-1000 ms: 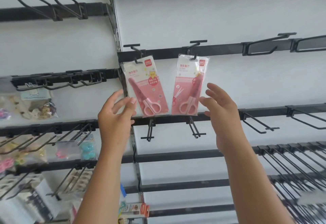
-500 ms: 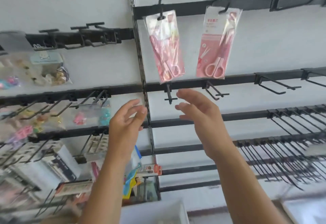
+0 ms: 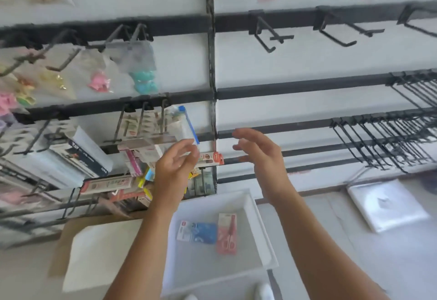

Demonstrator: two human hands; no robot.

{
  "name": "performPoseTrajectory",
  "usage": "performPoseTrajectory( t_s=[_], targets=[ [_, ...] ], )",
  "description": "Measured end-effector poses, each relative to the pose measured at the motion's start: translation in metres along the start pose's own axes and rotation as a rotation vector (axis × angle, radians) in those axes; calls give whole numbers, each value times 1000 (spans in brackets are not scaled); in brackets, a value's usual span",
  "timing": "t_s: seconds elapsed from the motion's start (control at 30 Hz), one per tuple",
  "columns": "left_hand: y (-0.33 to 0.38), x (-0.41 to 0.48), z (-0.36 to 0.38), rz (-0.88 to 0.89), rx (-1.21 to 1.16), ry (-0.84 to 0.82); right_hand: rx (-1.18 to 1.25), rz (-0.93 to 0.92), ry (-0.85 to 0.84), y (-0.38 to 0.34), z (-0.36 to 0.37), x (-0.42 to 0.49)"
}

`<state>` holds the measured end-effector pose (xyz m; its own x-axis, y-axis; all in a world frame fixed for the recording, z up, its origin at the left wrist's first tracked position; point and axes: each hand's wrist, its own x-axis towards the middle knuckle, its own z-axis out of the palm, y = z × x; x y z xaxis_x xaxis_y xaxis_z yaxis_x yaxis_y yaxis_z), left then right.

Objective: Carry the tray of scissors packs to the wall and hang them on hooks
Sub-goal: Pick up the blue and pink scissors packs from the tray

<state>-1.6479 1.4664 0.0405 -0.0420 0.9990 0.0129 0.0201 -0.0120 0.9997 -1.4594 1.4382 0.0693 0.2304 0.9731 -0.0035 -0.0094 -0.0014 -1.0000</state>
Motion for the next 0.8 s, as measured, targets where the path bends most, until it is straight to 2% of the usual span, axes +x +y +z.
performPoseTrajectory(
  t_s=[0.23, 0.47, 0.67, 0.73, 0.8],
  targets=[
    [-97, -2, -15, -237, 46, 43, -32, 226, 119, 92, 22, -10],
    [-197, -24, -10, -442, 165, 161, -82, 461, 110, 209, 27, -15],
    [-295, -26, 3, -746, 505, 274, -128, 568, 69, 288, 17, -17],
    [-318, -28, 11, -811, 572, 261, -146, 595, 79, 307, 12, -17],
    [-338, -31, 22, -847, 709, 120, -163, 621, 79, 322, 8, -17]
  ],
)
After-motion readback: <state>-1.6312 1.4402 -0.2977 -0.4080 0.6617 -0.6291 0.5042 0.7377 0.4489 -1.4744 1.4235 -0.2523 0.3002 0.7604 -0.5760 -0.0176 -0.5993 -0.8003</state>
